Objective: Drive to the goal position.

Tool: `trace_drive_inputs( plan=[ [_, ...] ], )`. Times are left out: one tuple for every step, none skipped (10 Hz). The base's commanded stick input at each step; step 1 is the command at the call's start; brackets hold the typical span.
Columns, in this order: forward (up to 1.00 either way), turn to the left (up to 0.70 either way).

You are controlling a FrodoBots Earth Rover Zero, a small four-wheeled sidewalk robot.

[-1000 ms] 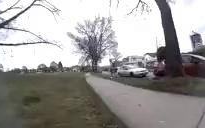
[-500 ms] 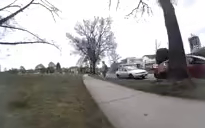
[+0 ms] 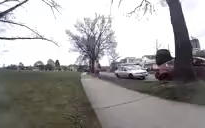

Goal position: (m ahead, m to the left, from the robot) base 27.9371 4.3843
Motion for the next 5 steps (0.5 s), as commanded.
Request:
trace_drive_inputs(
  plan=[
    [0.70, 0.00],
    [0.70, 0.00],
    [0.70, 0.00],
    [0.70, 0.00],
    [0.70, 0.00]
  ],
)
